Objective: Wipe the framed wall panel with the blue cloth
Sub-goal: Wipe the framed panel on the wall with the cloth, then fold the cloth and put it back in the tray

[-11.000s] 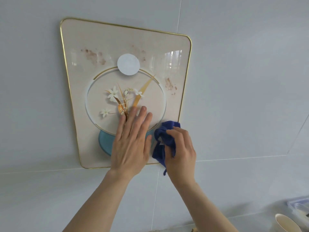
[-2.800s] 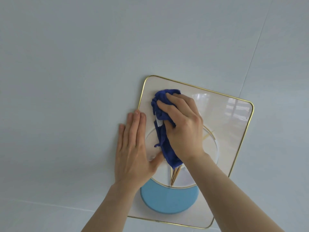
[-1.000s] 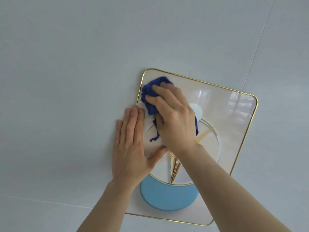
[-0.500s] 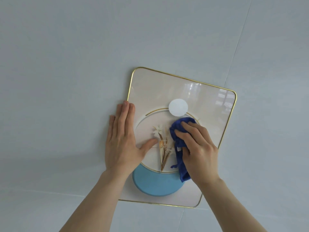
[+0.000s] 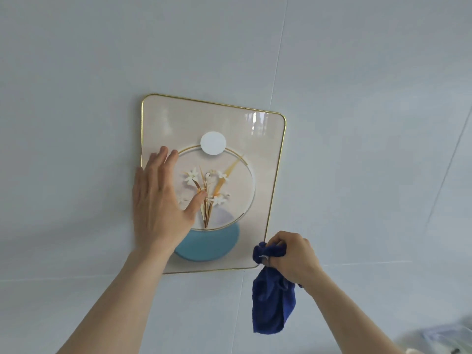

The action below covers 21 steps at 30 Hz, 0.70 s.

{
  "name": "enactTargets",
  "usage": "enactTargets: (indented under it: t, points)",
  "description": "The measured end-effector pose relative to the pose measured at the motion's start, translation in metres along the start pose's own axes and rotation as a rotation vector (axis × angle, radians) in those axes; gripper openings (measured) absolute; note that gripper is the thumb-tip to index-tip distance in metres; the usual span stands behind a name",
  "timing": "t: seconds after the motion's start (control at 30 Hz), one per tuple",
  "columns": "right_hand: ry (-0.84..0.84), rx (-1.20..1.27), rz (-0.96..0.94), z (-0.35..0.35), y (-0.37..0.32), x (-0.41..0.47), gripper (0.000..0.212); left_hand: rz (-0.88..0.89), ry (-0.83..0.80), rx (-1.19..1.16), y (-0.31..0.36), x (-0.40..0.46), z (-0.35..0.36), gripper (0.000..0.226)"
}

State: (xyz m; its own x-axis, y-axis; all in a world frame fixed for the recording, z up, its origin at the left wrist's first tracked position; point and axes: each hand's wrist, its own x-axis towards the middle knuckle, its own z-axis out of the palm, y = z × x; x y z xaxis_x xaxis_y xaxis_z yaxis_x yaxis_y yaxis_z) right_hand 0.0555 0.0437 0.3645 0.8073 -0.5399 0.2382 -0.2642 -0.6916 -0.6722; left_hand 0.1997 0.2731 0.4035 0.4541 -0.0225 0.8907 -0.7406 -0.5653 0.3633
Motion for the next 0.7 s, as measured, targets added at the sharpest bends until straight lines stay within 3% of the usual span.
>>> enactTargets:
  t: [0.1, 0.2, 0.4, 0.57, 0.7]
  points:
    - [-0.055, 0.086, 0.121, -0.005, 0.02, -0.013, 0.033, 0.032, -0.086, -0.102, 0.031, -0.023, 0.007, 0.056]
    - [-0.093, 0.184, 0.186, -0.011, 0.037, -0.022, 0.045, -0.023, -0.38, -0.239, 0.059, -0.053, 0.021, 0.035]
    - [-0.221, 0.385, 0.18, -0.035, 0.062, -0.033, 0.047, -0.067, -0.987, -0.405, 0.1, -0.113, 0.06, 0.051]
    - [-0.266, 0.5, 0.174, -0.054, 0.107, -0.039, 0.042, -0.114, -1.002, -0.371, 0.122, -0.143, 0.089, 0.019]
    - [-0.327, 0.462, 0.159, -0.063, 0.153, -0.041, 0.031, -0.107, -1.027, -0.285, 0.141, -0.16, 0.116, 0.006]
